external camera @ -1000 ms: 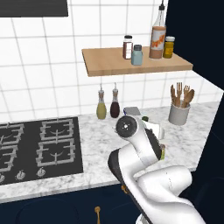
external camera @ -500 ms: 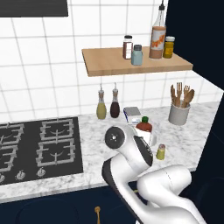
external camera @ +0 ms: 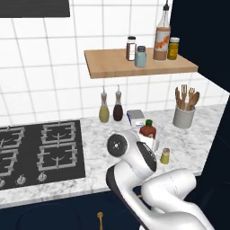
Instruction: Put the shaker and condiment bottle from the counter next to their counterparts in the cabinet.
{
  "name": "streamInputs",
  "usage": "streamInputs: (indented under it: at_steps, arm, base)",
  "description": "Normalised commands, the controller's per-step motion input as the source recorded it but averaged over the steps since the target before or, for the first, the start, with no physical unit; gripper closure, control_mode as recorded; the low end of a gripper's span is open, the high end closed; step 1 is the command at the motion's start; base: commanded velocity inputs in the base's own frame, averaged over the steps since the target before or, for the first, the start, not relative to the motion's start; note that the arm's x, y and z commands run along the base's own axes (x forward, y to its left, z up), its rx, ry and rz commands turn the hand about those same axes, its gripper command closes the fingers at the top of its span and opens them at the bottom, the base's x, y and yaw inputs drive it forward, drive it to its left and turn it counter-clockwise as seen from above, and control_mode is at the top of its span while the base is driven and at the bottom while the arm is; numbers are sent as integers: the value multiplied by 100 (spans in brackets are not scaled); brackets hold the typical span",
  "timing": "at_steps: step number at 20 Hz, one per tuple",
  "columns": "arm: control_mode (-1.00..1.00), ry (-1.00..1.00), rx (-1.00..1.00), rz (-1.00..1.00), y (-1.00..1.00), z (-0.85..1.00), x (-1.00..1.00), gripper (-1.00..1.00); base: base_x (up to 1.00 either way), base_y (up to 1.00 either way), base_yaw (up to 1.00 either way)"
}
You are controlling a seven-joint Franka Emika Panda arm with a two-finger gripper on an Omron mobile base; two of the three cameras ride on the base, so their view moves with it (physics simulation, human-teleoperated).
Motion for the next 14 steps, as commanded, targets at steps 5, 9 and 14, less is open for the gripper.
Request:
streamInputs:
  at_steps: [5,9,14]
  arm:
    - [-100,0,0,0,0,-2,-1,-100]
    - [-100,-5,0,0,-3,-3,0,-100]
    - [-100,-5,1,0,-7,0,0,-100]
  base:
    - [0,0,0]
    - [0,0,0]
    - [0,0,0]
